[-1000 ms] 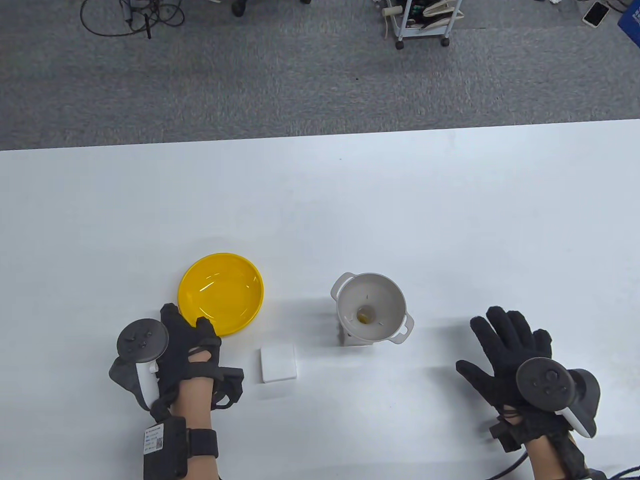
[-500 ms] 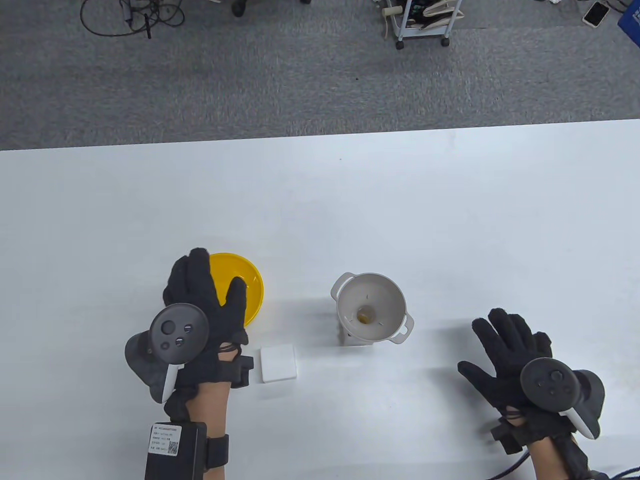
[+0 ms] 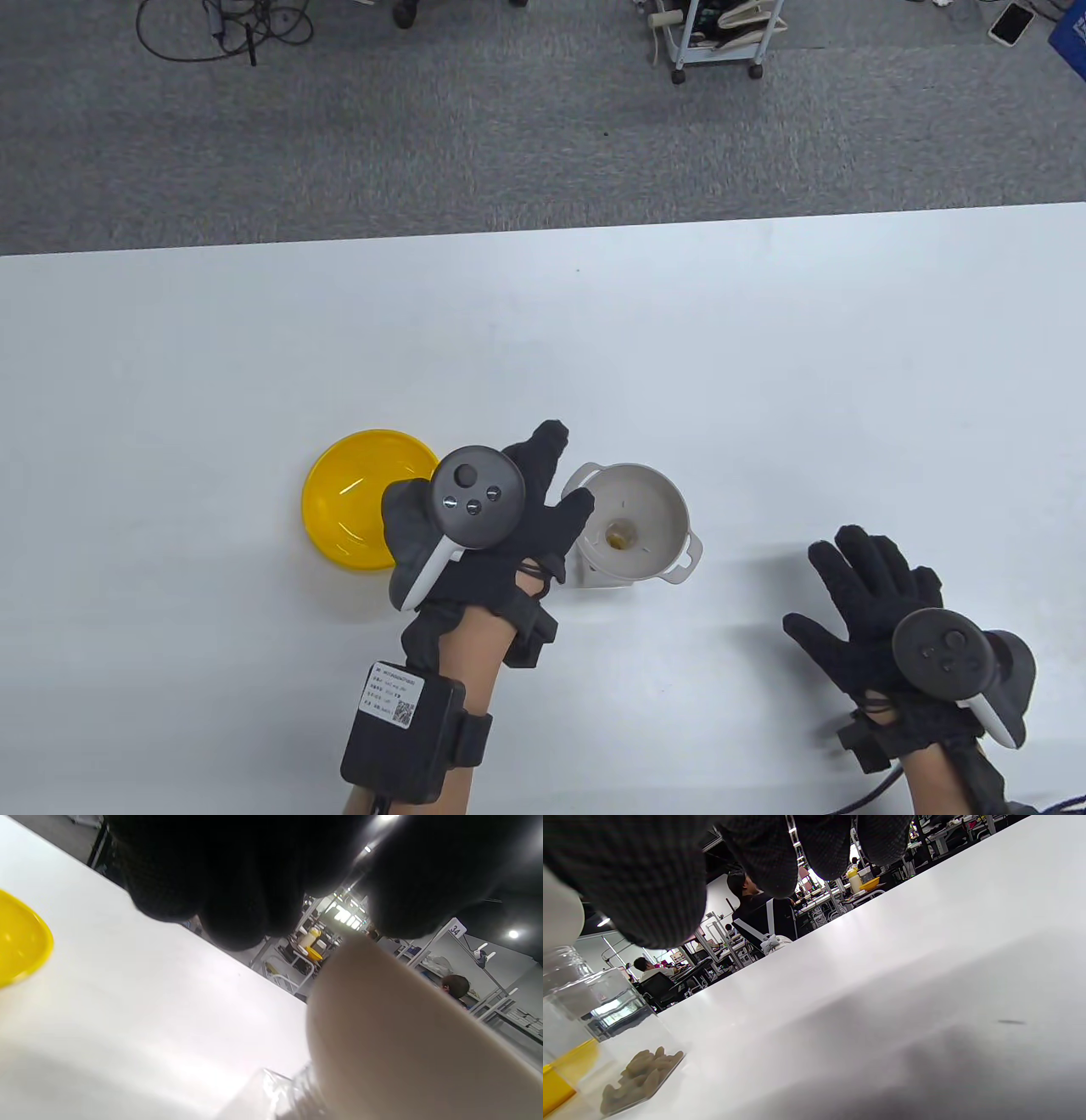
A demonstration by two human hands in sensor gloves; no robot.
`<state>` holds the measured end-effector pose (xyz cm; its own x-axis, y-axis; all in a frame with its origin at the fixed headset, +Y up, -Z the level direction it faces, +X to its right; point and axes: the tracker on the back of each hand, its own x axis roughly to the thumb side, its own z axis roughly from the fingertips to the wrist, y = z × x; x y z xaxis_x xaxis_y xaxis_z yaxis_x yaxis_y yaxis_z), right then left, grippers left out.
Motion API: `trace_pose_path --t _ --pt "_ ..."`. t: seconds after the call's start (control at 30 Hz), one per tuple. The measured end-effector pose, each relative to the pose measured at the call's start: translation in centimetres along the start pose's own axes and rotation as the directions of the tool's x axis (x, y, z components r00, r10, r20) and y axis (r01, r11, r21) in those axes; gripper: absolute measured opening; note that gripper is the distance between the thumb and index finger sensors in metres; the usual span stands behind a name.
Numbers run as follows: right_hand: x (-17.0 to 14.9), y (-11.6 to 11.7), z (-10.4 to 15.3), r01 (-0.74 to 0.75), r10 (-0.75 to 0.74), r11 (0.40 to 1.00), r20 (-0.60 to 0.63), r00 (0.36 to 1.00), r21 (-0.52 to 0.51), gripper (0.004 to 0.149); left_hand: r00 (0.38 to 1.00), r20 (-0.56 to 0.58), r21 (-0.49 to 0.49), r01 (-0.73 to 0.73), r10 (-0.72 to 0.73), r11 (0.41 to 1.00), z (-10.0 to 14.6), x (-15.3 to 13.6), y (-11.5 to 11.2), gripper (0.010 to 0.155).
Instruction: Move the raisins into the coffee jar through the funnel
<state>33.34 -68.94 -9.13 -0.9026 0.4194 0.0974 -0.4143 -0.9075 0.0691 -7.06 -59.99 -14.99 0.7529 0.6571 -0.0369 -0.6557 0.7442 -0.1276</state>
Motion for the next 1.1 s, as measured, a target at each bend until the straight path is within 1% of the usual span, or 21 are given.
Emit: trace_pose_path --t 0.07,0.17,0.3,0.4,0.53,0.67,0.83,0.93,1.0,1.1 --pt "0.0 0.0 0.0 0.004 -0.004 1.000 -0.001 1.000 -0.002 0.079 0.999 -0.003 -0.011 -0.040 0.040 0.999 -0.3 0.0 -0.3 0.069" --pt "0.0 -0.1 0.0 0.002 -0.002 1.000 -0.004 1.000 -0.001 0.080 0.999 -0.016 -0.031 -0.033 0.032 0.999 -0.6 0.0 -0.6 0.069" --pt "0.0 0.0 0.0 0.002 -0.002 1.000 -0.005 1.000 0.003 0.079 0.999 -0.024 -0.018 -0.048 0.048 0.999 -0.7 -0.2 -0.7 0.064" --pt "0.0 0.0 -0.1 0.001 -0.001 1.000 -0.006 1.000 0.005 0.079 0.999 -0.022 0.015 -0.039 0.040 0.999 -0.5 -0.2 -0.5 0.063" --pt "0.0 0.0 -0.1 0.004 -0.004 1.000 -0.008 1.000 0.011 0.080 0.998 -0.023 0.015 -0.050 0.050 0.999 -0.3 -0.2 0.1 0.060" --pt "-0.1 -0.1 -0.1 0.008 -0.008 1.000 -0.009 1.000 0.010 0.080 0.995 -0.008 0.049 -0.097 0.098 0.994 0.2 -0.3 0.9 0.058" --pt "-0.1 -0.1 -0.1 0.014 -0.014 1.000 -0.012 1.000 0.010 0.080 0.986 0.025 0.114 -0.168 0.167 0.979 1.4 0.1 3.3 0.057" --pt "-0.1 -0.1 -0.1 0.016 -0.016 1.000 -0.014 1.000 0.009 0.080 0.976 0.042 0.170 -0.218 0.214 0.961 2.4 -0.2 5.7 0.057" --pt "-0.1 -0.2 -0.1 0.019 -0.019 1.000 -0.014 1.000 0.008 0.080 0.971 0.046 0.203 -0.240 0.236 0.949 3.0 -0.7 7.2 0.057" --pt "-0.2 -0.2 -0.1 0.020 -0.020 1.000 -0.014 1.000 0.009 0.080 0.963 0.028 0.265 -0.267 0.269 0.927 3.8 -2.4 9.4 0.054"
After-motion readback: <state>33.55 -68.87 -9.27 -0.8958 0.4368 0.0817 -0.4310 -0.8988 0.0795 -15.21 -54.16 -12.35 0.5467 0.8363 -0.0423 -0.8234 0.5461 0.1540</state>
